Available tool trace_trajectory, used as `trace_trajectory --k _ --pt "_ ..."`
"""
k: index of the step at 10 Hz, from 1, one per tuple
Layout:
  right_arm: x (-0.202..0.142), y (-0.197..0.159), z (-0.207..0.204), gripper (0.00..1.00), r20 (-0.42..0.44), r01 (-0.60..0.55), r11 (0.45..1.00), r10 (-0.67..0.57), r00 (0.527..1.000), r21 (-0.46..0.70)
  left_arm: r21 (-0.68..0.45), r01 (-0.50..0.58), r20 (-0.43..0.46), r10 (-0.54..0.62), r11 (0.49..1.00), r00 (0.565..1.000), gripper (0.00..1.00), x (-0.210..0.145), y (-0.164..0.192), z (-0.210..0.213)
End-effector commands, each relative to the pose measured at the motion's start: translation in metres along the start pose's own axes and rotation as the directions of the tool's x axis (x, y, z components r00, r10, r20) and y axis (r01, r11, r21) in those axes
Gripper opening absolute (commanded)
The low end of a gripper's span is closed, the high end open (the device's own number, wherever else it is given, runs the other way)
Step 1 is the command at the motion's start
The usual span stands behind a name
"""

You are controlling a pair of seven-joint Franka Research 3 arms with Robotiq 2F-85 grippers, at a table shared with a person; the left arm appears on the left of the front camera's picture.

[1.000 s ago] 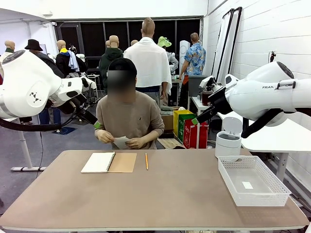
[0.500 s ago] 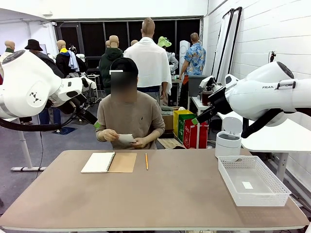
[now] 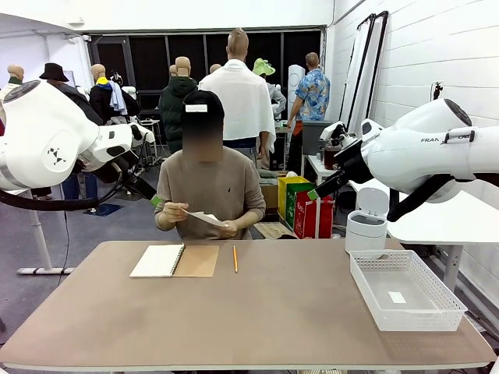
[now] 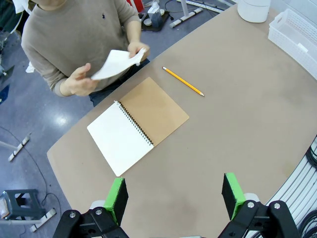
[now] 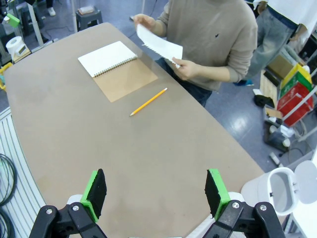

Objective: Sort the paper based on its condition.
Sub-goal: If a person hands you a paper, place it in the Organizing basket , and if it's crumpled, put it in the Trash can.

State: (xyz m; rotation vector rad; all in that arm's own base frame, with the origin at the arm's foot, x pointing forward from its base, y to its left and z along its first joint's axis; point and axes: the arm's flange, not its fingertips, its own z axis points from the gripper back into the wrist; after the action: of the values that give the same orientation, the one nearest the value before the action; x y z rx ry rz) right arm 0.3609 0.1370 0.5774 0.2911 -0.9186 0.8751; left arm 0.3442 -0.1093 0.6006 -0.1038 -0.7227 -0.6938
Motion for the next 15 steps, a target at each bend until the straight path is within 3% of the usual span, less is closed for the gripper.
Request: trace_trajectory --k 1,10,12,15 --pt "0.0 0.0 -0.001 1.0 -0.001 0.0 1.0 0.0 1.0 0.001 -0.006 0.003 0.012 -0.003 1.0 1.0 1.0 0.0 0.001 0.001" --pt "0.001 0.001 -0.002 1.0 -0.018 0.024 1.0 -0.024 1.0 -0.007 -0.006 0.003 0.012 -0.003 1.0 1.0 1.0 0.0 0.001 0.001" --pt "0.007 -0.002 0.002 1.0 -0.052 0.168 0.986 -0.168 0.984 -0.016 -0.006 0.003 0.012 -0.003 1.0 1.0 1.0 0.0 0.001 0.001" --pt "0.003 -0.019 -0.002 1.0 -0.179 0.414 0.91 -0.406 0.896 0.009 -0.006 0.003 0.012 -0.003 1.0 1.0 1.0 0.0 0.001 0.001"
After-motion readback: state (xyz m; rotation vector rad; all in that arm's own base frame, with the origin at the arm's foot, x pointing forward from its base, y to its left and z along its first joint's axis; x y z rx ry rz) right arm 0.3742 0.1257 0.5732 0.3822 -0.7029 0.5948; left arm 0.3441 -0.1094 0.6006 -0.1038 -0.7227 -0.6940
